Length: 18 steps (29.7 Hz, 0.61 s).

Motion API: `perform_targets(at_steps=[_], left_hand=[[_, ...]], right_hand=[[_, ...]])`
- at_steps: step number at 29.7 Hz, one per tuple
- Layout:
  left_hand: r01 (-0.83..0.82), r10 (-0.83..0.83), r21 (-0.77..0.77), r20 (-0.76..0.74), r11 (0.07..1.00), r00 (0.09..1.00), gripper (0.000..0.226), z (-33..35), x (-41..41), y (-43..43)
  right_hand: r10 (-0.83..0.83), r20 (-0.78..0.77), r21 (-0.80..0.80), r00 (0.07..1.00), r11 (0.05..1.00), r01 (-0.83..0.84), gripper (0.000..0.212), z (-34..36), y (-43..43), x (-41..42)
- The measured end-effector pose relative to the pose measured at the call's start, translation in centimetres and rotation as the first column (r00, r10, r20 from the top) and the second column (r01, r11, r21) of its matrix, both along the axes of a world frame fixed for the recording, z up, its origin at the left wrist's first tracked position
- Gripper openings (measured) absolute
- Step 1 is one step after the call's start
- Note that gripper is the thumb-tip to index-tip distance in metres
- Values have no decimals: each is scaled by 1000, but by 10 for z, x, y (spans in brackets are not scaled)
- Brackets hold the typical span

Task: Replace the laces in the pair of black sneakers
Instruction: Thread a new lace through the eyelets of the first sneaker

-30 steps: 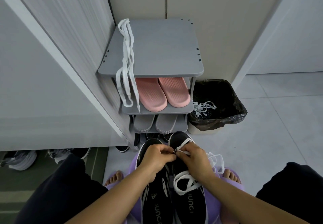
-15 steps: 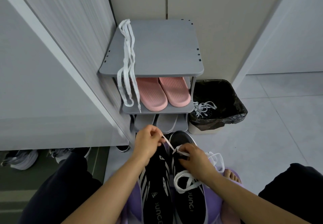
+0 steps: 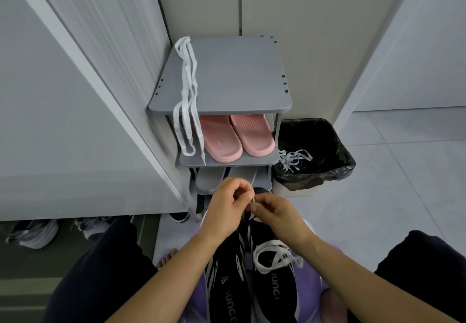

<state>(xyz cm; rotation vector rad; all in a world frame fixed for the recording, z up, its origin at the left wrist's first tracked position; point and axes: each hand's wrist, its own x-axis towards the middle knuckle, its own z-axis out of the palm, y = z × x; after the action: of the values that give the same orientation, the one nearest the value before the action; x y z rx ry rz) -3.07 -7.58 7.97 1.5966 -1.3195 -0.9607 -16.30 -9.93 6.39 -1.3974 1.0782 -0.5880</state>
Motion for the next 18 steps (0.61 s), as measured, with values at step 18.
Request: perform_targets(at_steps=[18], left_hand=[[33,-4,58,-453,998,892,21,2,-27,1]], right_hand=[[-171,324,97,930,984,147,12,42,-29,13]])
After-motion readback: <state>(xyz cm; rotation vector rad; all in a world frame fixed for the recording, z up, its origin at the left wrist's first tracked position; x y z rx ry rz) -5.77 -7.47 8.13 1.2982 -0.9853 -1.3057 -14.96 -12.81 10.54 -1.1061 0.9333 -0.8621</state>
